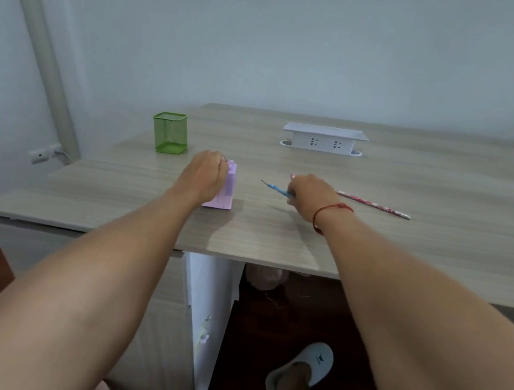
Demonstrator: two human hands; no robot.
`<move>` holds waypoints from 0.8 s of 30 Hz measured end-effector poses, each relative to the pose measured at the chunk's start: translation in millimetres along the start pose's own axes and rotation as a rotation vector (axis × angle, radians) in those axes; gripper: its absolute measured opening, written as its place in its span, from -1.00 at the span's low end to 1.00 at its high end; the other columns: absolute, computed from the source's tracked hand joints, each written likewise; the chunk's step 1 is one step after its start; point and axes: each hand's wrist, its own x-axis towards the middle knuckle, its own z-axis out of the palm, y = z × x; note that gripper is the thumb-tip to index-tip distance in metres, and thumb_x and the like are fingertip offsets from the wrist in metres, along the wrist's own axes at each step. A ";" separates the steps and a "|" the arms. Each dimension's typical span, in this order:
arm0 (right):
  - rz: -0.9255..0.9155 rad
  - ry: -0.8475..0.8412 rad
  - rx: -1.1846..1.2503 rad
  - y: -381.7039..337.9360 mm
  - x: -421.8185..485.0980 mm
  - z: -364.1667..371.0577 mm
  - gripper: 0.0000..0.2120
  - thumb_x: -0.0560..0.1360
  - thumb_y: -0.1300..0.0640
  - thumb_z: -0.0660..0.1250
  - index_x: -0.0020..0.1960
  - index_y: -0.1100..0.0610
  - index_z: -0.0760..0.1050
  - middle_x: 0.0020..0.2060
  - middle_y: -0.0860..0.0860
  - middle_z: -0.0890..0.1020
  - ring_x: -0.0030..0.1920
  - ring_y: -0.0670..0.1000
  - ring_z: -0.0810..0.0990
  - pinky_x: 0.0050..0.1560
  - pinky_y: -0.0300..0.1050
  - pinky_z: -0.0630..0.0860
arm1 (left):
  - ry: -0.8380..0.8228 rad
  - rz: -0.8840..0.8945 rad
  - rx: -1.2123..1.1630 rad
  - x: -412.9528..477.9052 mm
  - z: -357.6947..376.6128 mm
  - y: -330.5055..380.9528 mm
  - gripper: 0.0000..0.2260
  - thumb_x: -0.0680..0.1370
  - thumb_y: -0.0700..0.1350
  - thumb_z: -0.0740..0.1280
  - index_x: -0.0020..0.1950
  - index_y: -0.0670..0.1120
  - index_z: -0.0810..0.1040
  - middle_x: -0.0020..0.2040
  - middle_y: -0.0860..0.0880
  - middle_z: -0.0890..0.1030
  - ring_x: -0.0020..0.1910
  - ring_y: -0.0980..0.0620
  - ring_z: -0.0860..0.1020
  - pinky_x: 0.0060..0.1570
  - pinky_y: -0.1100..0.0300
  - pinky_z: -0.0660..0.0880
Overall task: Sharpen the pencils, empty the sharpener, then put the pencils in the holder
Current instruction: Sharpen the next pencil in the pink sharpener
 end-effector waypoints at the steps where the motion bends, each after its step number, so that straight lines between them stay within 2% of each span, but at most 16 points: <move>1: 0.013 0.007 0.023 -1.2 3.1 0.5 -0.80 0.57 0.21 0.26 0.15 0.23 0.56 0.06 0.19 0.62 -0.12 0.15 0.54 -0.08 -0.06 0.47 | 0.012 0.003 -0.002 -0.3 1.4 1.2 -0.70 0.61 -0.21 0.07 -0.17 -0.34 0.50 -0.07 -0.34 0.58 -0.04 -0.26 0.51 -0.01 -0.04 0.40; 3: 0.030 0.033 0.060 -6.4 11.1 -0.4 -0.80 0.56 0.22 0.27 0.14 0.24 0.56 0.05 0.19 0.63 -0.18 0.11 0.47 -0.11 -0.07 0.46 | 0.046 0.009 -0.010 -2.8 2.7 1.9 -0.64 0.59 -0.16 0.03 -0.17 -0.36 0.50 -0.08 -0.35 0.57 -0.05 -0.25 0.50 -0.01 -0.06 0.41; 7: 0.066 0.084 0.120 -16.2 24.5 -2.1 -0.82 0.57 0.23 0.25 0.11 0.27 0.55 0.09 0.21 0.61 -0.17 0.11 0.42 -0.07 -0.06 0.49 | 0.081 0.014 -0.021 -5.8 4.1 2.1 -0.58 0.49 -0.09 -0.04 -0.14 -0.35 0.52 -0.08 -0.33 0.57 -0.03 -0.24 0.49 0.01 -0.05 0.40; 9: 0.095 0.104 0.137 -19.4 28.5 0.1 -0.86 0.58 0.22 0.25 -0.11 0.28 0.48 0.12 0.24 0.59 -0.15 0.13 0.41 -0.05 -0.04 0.48 | 0.089 -0.005 -0.031 -3.9 6.7 1.8 -0.61 0.54 -0.12 0.00 -0.10 -0.34 0.53 -0.05 -0.31 0.58 0.00 -0.23 0.49 0.02 -0.02 0.39; 10: 0.107 0.109 0.144 -20.3 29.7 1.7 -0.80 0.57 0.23 0.25 -0.23 0.23 0.39 0.14 0.24 0.57 -0.13 0.15 0.43 -0.06 -0.03 0.46 | 0.096 -0.013 -0.037 -3.3 8.0 1.1 -0.63 0.56 -0.14 0.02 -0.08 -0.34 0.53 -0.04 -0.31 0.58 0.01 -0.23 0.49 0.03 -0.02 0.39; 11: 0.127 0.109 0.155 -20.6 30.7 3.6 -0.79 0.56 0.26 0.26 -0.24 0.21 0.35 0.15 0.24 0.55 -0.08 0.19 0.49 -0.08 -0.03 0.45 | 0.107 -0.014 -0.041 -3.5 8.6 0.7 -0.64 0.56 -0.14 0.02 -0.07 -0.34 0.53 -0.04 -0.30 0.58 0.01 -0.23 0.49 0.04 -0.02 0.39; 12: 0.148 0.104 0.154 -18.7 32.8 6.1 -0.89 0.55 0.30 0.26 -0.16 0.21 0.40 0.16 0.24 0.55 0.00 0.23 0.55 -0.07 -0.02 0.45 | 0.123 -0.008 -0.041 -3.4 9.8 -0.2 -0.62 0.55 -0.12 0.01 -0.07 -0.33 0.53 -0.04 -0.30 0.58 0.00 -0.22 0.49 0.03 -0.01 0.39; 13: 0.160 0.109 0.147 -16.5 34.1 8.5 -0.93 0.54 0.32 0.25 0.00 0.25 0.49 0.17 0.25 0.54 0.09 0.25 0.57 -0.02 -0.01 0.48 | 0.136 -0.006 -0.043 -3.8 10.6 -0.9 -0.62 0.54 -0.11 0.01 -0.08 -0.33 0.53 -0.05 -0.29 0.58 -0.01 -0.21 0.49 0.02 0.00 0.39; 15: 0.179 0.105 0.121 -10.7 39.1 15.6 -0.76 0.55 0.34 0.21 0.19 0.29 0.49 0.18 0.25 0.54 0.18 0.26 0.56 0.08 0.01 0.50 | 0.158 -0.008 -0.046 -4.1 13.2 -2.6 -0.70 0.58 -0.16 0.07 -0.08 -0.30 0.52 -0.05 -0.27 0.57 0.00 -0.21 0.49 0.01 0.01 0.37; 17: 0.175 0.104 0.086 -6.4 42.8 20.8 -0.74 0.56 0.33 0.19 0.22 0.29 0.48 0.19 0.24 0.53 0.19 0.25 0.55 0.12 0.01 0.50 | 0.188 -0.011 -0.051 -3.5 16.9 -4.0 -0.76 0.59 -0.21 0.11 -0.07 -0.29 0.53 -0.04 -0.24 0.58 0.00 -0.19 0.49 -0.01 0.02 0.39; 21: 0.157 0.113 0.054 -1.9 50.3 24.0 -0.75 0.55 0.23 0.24 0.21 0.24 0.49 0.17 0.19 0.56 0.17 0.23 0.57 0.08 -0.02 0.51 | 0.272 0.007 -0.051 -4.3 21.6 -4.0 -0.67 0.51 -0.12 0.05 -0.09 -0.27 0.55 -0.05 -0.20 0.61 -0.03 -0.17 0.52 -0.05 0.04 0.41; 24: 0.211 0.179 0.047 6.5 55.2 20.9 -0.74 0.56 0.21 0.24 0.23 0.22 0.50 0.19 0.18 0.56 0.20 0.22 0.57 0.11 -0.03 0.50 | 0.298 0.029 -0.035 -3.8 23.7 -5.0 -0.65 0.50 -0.12 0.04 -0.10 -0.27 0.56 -0.05 -0.19 0.63 -0.04 -0.15 0.52 -0.06 0.08 0.37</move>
